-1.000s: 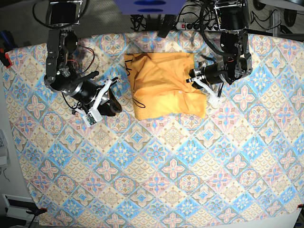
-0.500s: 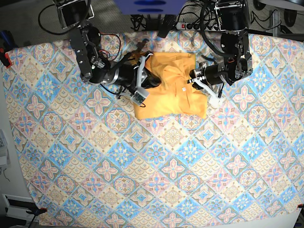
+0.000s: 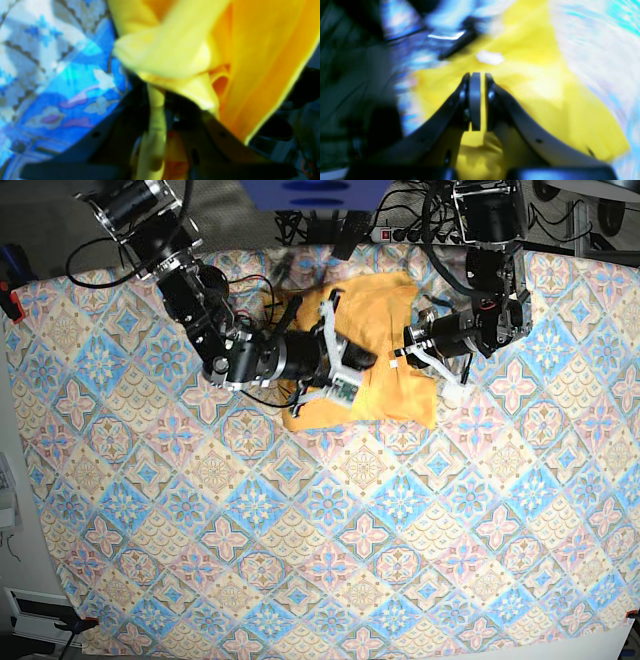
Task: Fold the T-shirt properly
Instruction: 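Release the shirt with the right gripper and regrasp its folded edge, then release the left gripper and move it to the shirt's other edge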
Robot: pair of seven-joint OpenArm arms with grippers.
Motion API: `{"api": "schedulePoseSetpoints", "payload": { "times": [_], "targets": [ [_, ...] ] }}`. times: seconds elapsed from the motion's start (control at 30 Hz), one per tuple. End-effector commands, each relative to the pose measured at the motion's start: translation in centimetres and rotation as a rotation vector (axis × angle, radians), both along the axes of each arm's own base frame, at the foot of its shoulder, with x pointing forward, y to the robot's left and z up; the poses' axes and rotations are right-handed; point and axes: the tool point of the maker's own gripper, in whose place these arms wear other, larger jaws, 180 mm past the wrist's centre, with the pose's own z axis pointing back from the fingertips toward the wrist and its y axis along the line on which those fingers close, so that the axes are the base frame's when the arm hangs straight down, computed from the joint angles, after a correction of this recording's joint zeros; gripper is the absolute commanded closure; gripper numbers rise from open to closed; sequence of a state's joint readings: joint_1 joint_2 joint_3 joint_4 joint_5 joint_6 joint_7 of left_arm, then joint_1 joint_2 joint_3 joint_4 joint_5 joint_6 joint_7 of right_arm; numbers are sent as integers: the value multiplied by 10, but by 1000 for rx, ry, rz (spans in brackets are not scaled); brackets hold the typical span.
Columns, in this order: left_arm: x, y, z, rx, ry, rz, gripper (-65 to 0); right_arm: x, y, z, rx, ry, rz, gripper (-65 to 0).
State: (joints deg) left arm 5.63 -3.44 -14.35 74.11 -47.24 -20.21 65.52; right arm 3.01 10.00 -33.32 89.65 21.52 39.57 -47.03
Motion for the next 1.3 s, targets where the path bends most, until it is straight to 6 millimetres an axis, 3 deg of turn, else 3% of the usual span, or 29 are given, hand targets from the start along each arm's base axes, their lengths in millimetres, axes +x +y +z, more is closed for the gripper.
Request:
{"api": "schedulePoseSetpoints", "payload": {
  "times": [0.0,0.07,0.23,0.4,0.63,0.77,0.97,1.27],
  "targets": [
    [10,2,10,-18,-39,5,0,9,1,3,16,-10,-21,-24],
    [11,8,12,-14,-43,9,0,14,0,-8,-6,0,-51,-23],
    [11,24,16,-26,-53,35,-38,4,-26,-64,-200,52,-48,-23],
    [8,69,20,-13,-58,159,-54,-4,-22,-76,-222,68,-43,-22],
    [-5,118,20,20,-54,312,-54,15,-42,-70,-203,61,-145,-20],
    [-7,118,18,25,-49,308,-60,20,-37,-50,-175,2,-146,-22],
    [-6,102,16,10,-42,263,-65,30,-16,-18,-111,-78,-140,-22],
    [-12,127,21,3,-36,336,-263,29,-13,-18,-102,-75,-140,-22]
  ]
}}
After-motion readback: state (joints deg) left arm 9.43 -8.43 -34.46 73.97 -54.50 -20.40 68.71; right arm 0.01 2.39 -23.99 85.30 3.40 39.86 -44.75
